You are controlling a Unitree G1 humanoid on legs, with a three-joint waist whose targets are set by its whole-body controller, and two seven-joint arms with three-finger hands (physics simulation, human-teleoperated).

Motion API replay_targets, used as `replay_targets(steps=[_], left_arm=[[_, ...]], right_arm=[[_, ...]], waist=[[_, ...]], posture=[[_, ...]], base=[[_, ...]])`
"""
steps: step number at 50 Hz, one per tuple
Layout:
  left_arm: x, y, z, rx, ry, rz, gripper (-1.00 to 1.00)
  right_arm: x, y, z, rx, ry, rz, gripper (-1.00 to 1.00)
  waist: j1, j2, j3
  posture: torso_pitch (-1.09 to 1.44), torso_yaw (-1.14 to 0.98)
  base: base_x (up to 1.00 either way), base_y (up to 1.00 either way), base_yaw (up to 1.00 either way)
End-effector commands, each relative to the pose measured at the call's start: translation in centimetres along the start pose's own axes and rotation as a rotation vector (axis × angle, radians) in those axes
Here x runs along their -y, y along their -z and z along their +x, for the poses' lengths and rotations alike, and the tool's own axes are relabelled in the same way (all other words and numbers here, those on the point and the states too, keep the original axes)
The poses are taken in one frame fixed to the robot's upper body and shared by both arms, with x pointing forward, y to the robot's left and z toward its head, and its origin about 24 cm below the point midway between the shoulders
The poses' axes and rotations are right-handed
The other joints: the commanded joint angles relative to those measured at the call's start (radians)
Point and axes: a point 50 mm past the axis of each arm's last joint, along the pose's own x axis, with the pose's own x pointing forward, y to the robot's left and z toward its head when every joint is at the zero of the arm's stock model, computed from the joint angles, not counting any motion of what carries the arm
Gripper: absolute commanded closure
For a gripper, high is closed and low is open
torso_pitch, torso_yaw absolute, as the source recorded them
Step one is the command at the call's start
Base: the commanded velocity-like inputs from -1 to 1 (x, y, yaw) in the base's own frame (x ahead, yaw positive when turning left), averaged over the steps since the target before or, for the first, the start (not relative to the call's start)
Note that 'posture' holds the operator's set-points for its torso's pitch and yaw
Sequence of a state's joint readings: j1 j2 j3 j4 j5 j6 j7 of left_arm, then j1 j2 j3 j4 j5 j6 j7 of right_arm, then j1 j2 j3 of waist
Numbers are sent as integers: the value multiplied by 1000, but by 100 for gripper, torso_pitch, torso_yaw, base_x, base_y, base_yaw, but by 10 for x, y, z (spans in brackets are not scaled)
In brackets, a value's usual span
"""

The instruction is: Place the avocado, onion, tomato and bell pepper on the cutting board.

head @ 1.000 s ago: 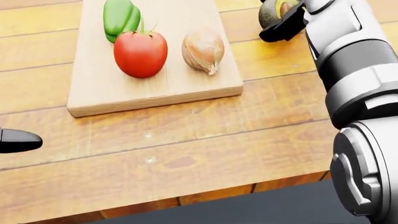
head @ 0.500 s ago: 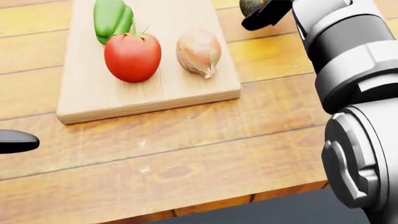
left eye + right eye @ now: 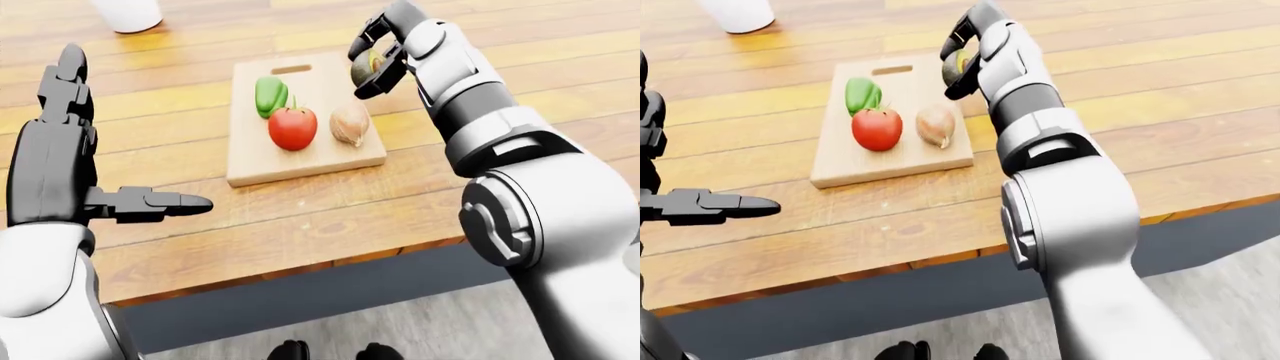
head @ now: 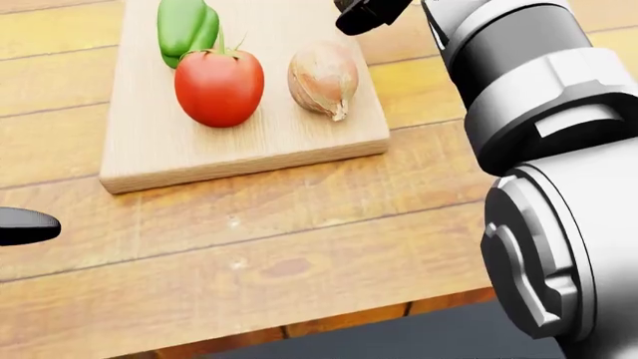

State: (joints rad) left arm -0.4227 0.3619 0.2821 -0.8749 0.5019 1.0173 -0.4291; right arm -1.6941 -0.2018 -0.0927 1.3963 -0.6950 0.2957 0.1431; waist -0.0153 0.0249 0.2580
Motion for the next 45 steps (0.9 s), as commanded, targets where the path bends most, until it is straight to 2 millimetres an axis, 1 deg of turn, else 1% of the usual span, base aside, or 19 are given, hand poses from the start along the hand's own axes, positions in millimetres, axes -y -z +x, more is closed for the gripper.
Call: replay_targets(steps=[1, 20, 29, 45], left_arm=[[-6, -10, -2, 62, -39, 23, -100], [-11, -13, -4, 66, -47, 21, -100], [-15, -13, -7, 65, -51, 29, -100], [-14, -10, -8, 56, -52, 29, -100]], right_arm=[[23, -26, -8, 103, 85, 4, 52], [21, -41, -11, 144, 98, 45, 54], [12, -51, -12, 174, 75, 89, 54], [2, -69, -17, 226, 26, 166, 51]], waist=[[-2, 4, -40], [-3, 10, -37], [-5, 12, -36], [-6, 14, -33]], posture=[[34, 0], [34, 0], [34, 0], [34, 0]], base=[[0, 0, 0], [0, 0, 0], [0, 0, 0], [0, 0, 0]])
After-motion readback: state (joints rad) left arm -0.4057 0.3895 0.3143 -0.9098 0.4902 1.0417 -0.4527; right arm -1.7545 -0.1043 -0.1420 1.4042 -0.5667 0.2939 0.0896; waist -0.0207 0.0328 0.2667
